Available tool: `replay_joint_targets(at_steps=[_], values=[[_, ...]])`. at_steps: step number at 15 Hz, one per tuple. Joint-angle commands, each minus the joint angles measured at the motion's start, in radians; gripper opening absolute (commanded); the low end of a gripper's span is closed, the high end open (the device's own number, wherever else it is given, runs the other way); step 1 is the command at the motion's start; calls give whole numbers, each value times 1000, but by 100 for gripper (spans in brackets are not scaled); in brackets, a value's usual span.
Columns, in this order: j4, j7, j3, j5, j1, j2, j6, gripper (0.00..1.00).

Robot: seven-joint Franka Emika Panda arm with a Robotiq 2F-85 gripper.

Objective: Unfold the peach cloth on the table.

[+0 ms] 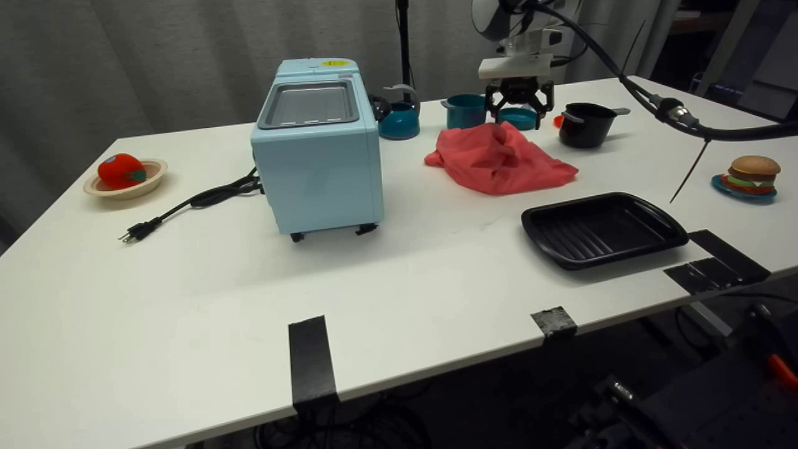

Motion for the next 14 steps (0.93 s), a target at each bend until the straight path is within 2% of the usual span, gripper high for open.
replay_joint_targets(at_steps=[1, 7, 14], values=[[56, -2, 55, 17, -28, 16, -8, 100], [71, 15, 77, 10, -18, 50, 20, 100], [124, 26, 70, 0, -15, 126, 29, 99]])
